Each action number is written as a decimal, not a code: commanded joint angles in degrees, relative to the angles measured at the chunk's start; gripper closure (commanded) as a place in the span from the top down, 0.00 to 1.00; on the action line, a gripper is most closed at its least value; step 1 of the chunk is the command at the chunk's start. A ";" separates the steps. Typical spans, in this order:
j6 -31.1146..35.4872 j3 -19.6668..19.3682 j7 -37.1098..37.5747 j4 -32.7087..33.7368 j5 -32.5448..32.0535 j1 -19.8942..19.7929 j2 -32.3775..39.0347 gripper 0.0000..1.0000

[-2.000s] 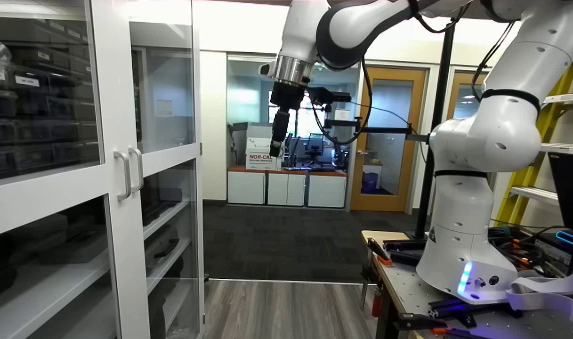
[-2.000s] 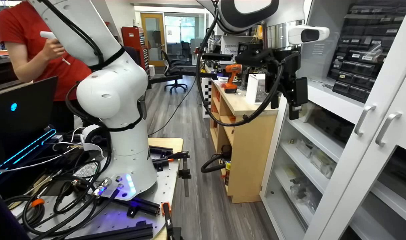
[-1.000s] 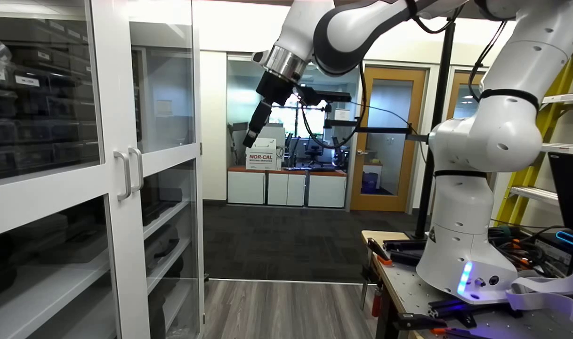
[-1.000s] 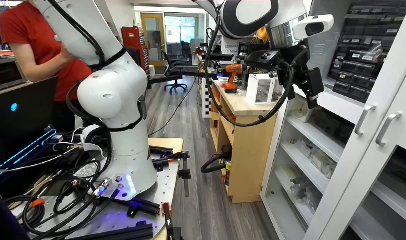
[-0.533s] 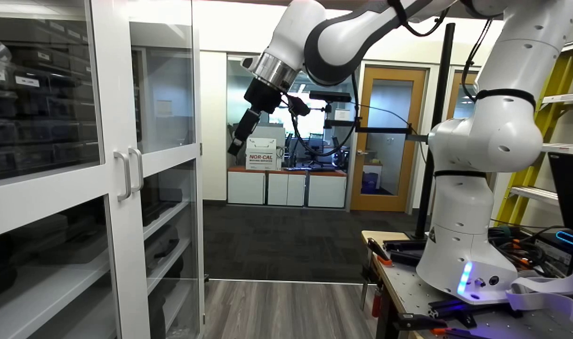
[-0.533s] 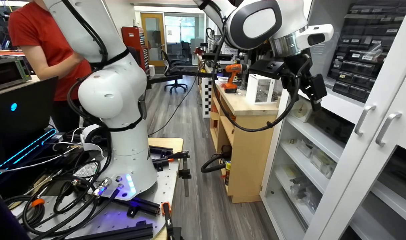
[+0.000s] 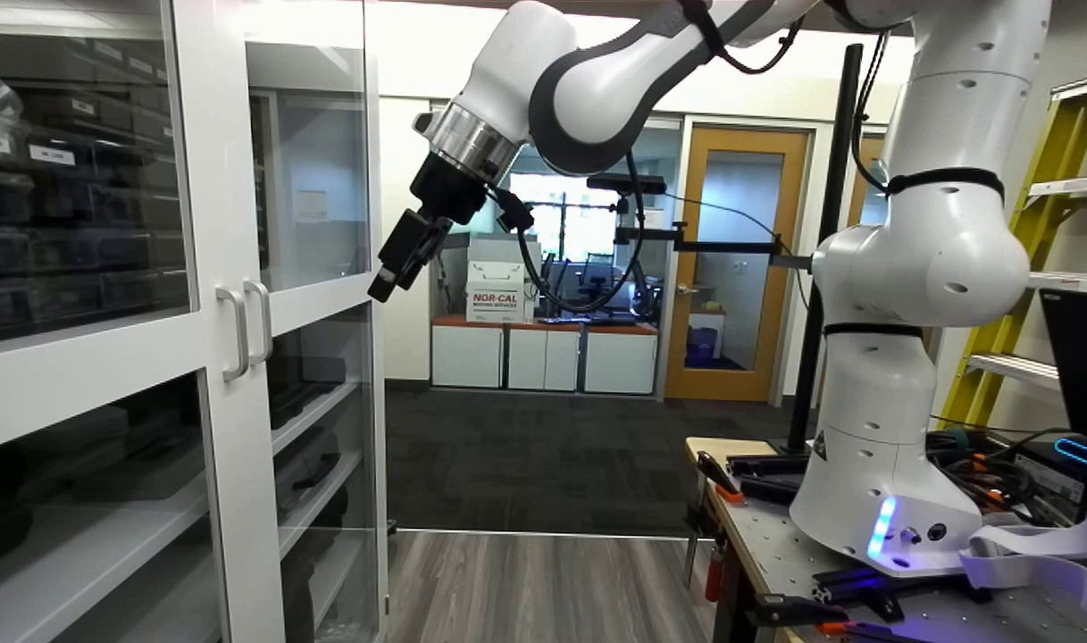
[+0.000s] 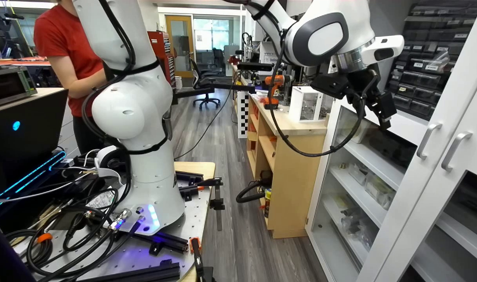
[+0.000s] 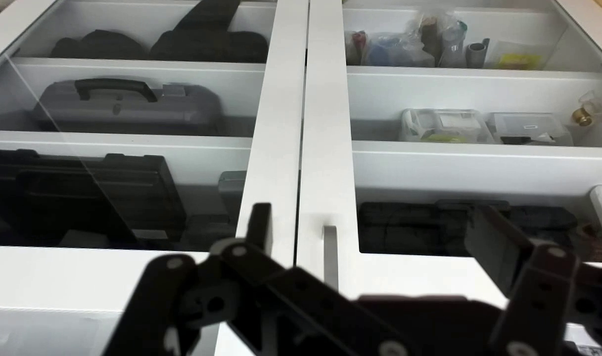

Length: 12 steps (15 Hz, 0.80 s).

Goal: Open the left file cabinet door

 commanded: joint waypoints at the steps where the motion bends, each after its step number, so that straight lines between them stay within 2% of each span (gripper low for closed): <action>1: 1.89 1.53 5.67 5.84 -2.76 -0.68 6.28 1.00; 3: 2.14 1.53 8.04 8.49 -4.14 -0.44 8.90 1.00; 4: 1.07 0.81 4.29 5.38 -1.77 0.23 5.97 1.00; 7: 1.19 0.74 5.36 7.94 -2.39 0.39 8.65 1.00; 12: 1.45 0.81 5.21 8.35 -1.65 0.46 9.19 1.00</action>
